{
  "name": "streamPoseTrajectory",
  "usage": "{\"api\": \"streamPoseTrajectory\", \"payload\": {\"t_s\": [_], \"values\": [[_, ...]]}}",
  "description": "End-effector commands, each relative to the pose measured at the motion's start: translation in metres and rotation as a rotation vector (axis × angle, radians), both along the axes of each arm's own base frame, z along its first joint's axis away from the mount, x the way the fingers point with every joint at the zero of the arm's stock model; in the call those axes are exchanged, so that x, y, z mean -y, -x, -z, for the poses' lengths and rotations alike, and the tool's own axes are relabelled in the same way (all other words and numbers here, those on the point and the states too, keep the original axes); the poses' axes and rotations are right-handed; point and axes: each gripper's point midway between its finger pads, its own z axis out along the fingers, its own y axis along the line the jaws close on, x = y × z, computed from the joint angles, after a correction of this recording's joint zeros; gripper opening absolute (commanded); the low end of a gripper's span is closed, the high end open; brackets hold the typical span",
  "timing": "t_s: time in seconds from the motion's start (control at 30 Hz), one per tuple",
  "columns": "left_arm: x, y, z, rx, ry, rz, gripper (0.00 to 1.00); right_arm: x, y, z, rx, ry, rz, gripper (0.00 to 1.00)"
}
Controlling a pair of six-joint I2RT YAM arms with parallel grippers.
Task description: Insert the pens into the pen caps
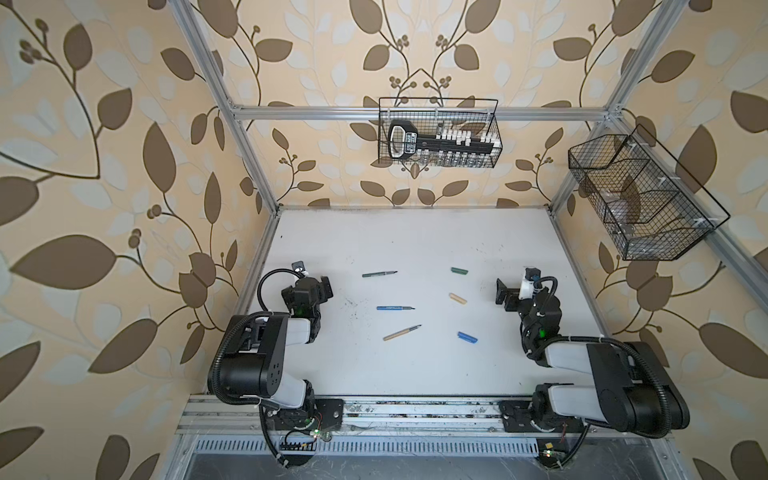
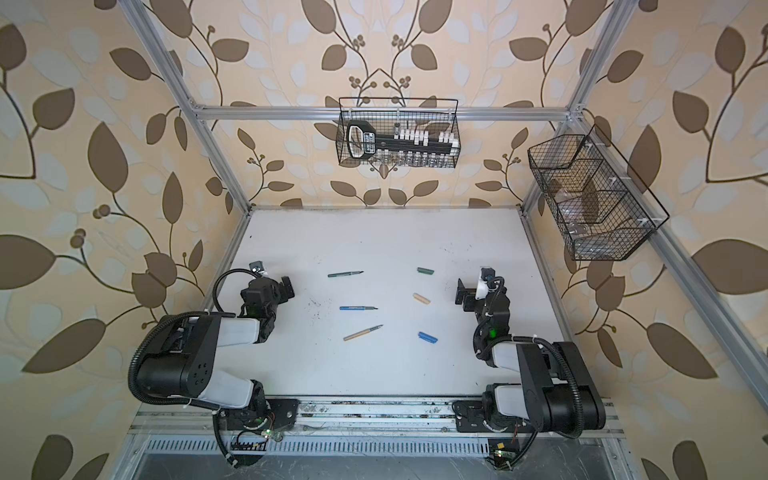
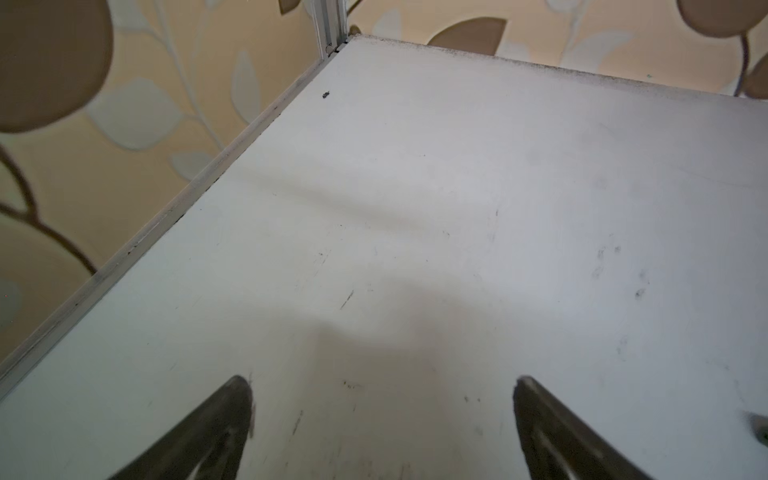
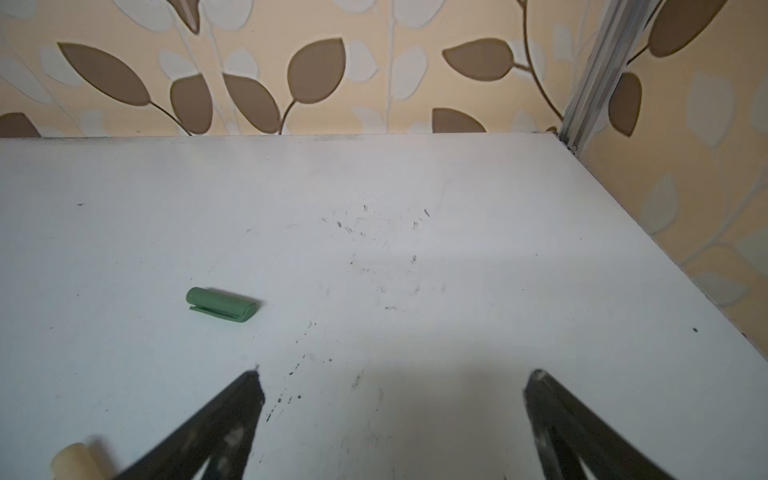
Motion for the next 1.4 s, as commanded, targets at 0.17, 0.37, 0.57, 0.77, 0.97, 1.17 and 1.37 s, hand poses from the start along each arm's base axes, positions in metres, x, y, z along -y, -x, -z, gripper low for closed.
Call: {"api": "streamPoseTrajectory", "payload": {"t_s": [0.17,0.37,0.57,0.77,0.97,1.17,1.37], "values": [[-0.001,-0.011,-0.016,0.053,-0.023,-0.007,0.99,0.0,-0.008,-0.014,0.045,0.018,-0.004,1.0],[-0.001,-0.011,-0.016,0.053,-0.022,-0.007,0.99,0.0,-0.008,-0.014,0.044,0.016,-0.006,1.0],[-0.001,-0.011,-0.016,0.053,-0.022,-0.006,0.99,0.0,-0.008,-0.014,0.044,0.016,-0.005,1.0],[-0.001,-0.011,-0.016,0.054,-0.022,-0.007,0.99,0.0,-0.008,-0.013,0.044,0.018,-0.005,1.0],[-0.001,-0.011,-0.016,0.055,-0.021,-0.007,0.99,0.0,-0.008,-0.013,0.043,0.009,-0.009,1.0],[-0.001,-0.012,-0.015,0.048,-0.022,-0.008,0.99,0.0,-0.009,-0.013,0.04,0.008,-0.011,1.0],[0.004,-0.015,-0.019,0.028,-0.021,0.021,0.99,0.008,-0.02,-0.032,-0.013,0.038,0.073,1.0]]}}
